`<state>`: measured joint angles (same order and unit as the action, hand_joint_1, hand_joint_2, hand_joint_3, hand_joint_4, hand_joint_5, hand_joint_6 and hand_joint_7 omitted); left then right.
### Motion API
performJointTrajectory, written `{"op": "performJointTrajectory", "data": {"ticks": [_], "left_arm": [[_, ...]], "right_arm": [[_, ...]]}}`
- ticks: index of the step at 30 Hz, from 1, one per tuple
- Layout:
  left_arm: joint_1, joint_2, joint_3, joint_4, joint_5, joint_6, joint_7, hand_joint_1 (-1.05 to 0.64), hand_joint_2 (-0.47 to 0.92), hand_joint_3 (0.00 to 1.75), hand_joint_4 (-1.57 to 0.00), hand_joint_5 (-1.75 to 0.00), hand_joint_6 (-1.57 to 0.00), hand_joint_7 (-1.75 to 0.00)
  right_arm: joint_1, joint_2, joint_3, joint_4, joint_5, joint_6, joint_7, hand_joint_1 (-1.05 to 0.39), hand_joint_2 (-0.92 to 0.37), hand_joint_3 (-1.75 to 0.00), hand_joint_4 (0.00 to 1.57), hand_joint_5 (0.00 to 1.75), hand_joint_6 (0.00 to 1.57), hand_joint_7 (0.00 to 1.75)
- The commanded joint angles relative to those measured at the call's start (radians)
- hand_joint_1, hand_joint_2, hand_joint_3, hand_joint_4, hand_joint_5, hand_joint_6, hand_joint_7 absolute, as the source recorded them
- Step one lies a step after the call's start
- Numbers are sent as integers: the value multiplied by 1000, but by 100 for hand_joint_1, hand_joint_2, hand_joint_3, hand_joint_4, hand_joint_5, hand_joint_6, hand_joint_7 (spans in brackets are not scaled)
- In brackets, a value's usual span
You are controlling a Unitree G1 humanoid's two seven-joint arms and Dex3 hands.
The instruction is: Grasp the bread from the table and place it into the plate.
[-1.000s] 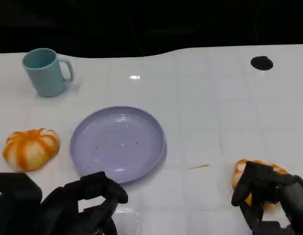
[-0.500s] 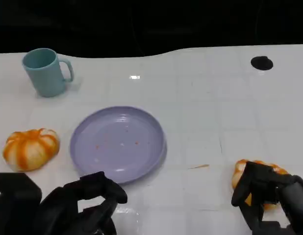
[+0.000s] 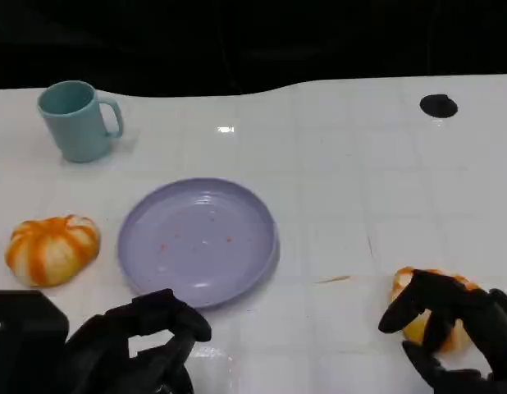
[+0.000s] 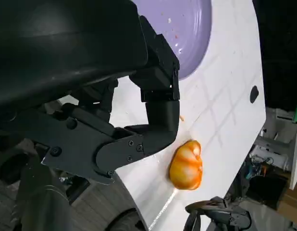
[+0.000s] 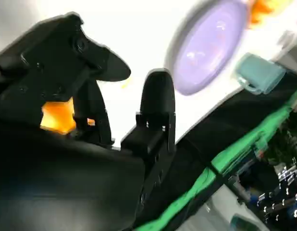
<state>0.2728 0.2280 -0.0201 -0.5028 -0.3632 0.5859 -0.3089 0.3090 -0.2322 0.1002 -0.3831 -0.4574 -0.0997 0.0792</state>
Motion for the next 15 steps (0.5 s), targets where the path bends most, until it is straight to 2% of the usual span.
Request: {"op": "performJointTrajectory", "data": {"ticks": [1,3,6,9,13,15], "left_arm": [[1,11,9,8,-6,-9,-12,-37,84,68,-70,-175,-63,-141],[1,11,10,10,-6,-10,-13,-37,84,68,-70,-175,-63,-141],[1,12,9,12,-3,-14,-15,-36,84,68,-70,-175,-63,-140],[1,10,5,12,1,-15,-11,-37,84,68,-70,-175,-63,-140],[0,9,2,14,2,-19,-13,-38,84,68,-70,-175,-64,-140],[1,7,3,13,0,-19,-13,-37,84,68,-70,-175,-64,-140]], "right_arm": [[-12,-63,1,-52,-168,-2,-23,-27,-38,-84,61,120,68,79],[-12,-85,1,-77,-240,12,-10,-31,-44,-72,62,110,71,64],[-11,-101,-1,-112,-307,30,10,-33,-58,-42,65,86,79,38],[-10,-121,-7,-145,-355,39,37,-34,-68,-20,62,70,82,23],[-9,-140,-11,-188,-418,63,85,-39,-74,-8,52,57,75,12],[-7,-144,-8,-211,-457,81,116,-45,-77,-5,43,51,66,6]]}}
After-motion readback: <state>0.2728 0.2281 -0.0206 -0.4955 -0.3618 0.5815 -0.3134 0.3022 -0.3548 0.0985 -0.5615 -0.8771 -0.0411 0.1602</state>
